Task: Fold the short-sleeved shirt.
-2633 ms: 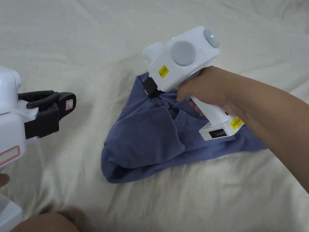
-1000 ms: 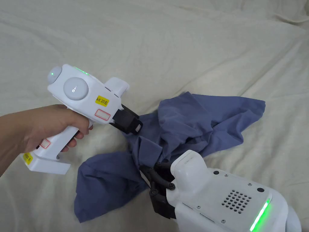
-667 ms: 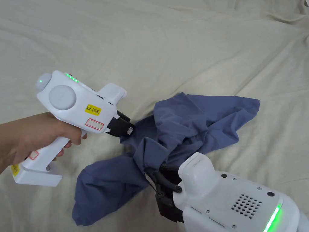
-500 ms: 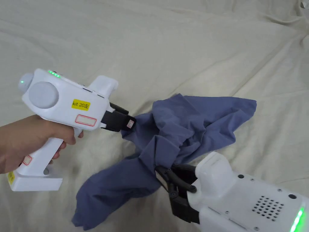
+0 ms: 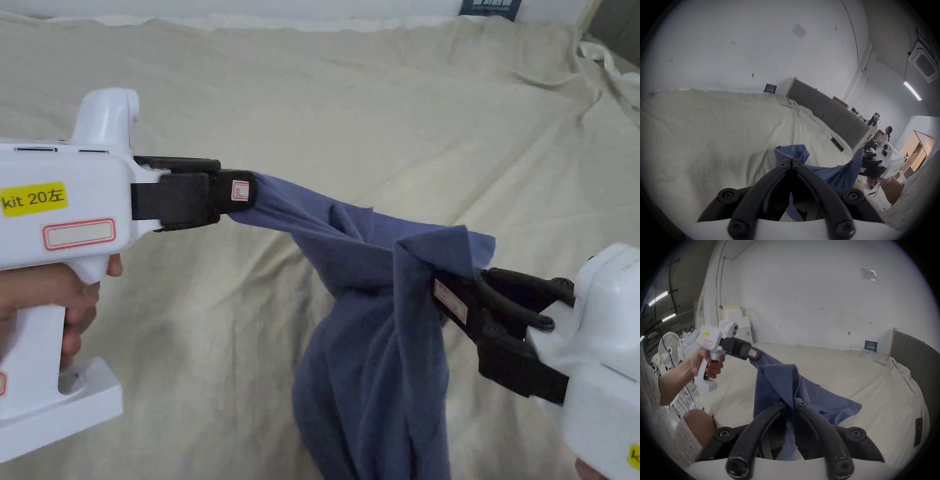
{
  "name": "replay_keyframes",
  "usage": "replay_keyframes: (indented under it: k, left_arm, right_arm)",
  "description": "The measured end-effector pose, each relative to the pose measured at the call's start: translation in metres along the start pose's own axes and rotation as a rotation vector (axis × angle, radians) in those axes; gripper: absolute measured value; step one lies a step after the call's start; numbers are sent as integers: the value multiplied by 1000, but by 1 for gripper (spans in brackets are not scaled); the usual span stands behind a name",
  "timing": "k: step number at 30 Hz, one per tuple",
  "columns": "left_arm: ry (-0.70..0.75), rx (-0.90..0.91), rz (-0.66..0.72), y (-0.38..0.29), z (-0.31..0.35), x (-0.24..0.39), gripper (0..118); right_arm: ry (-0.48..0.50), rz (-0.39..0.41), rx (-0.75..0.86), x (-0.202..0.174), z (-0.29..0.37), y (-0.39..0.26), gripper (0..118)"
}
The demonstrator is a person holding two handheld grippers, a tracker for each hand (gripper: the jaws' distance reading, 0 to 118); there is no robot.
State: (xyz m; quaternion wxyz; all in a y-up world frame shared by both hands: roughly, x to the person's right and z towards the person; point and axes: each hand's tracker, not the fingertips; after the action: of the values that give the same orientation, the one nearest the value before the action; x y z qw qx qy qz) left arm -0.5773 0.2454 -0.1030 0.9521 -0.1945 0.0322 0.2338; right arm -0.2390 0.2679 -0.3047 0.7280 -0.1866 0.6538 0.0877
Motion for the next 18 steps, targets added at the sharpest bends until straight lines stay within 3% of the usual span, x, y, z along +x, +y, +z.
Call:
replay_keyframes:
  k: [5, 7, 9, 11, 12, 18]
  left_arm:
    - [43, 93, -26, 10, 20, 28, 1]
    - [122, 167, -35, 16, 33, 33, 1]
    - [76, 222, 31, 22, 46, 31, 0]
    - [164, 262, 4, 26, 56, 36, 0]
    - [122, 233, 7, 28, 60, 37, 0]
    - [239, 305, -32, 34, 90, 55, 0]
  right_arm:
    - [-25, 1, 83, -2, 19, 29, 8]
    - [-1, -64, 147, 12, 34, 37, 6]
    - [60, -171, 190, 31, 49, 43, 6]
    - [-18, -138, 219, 31, 57, 47, 6]
    - [-22, -108, 221, 30, 61, 48, 6]
    - [-97, -101, 256, 38, 79, 65, 5]
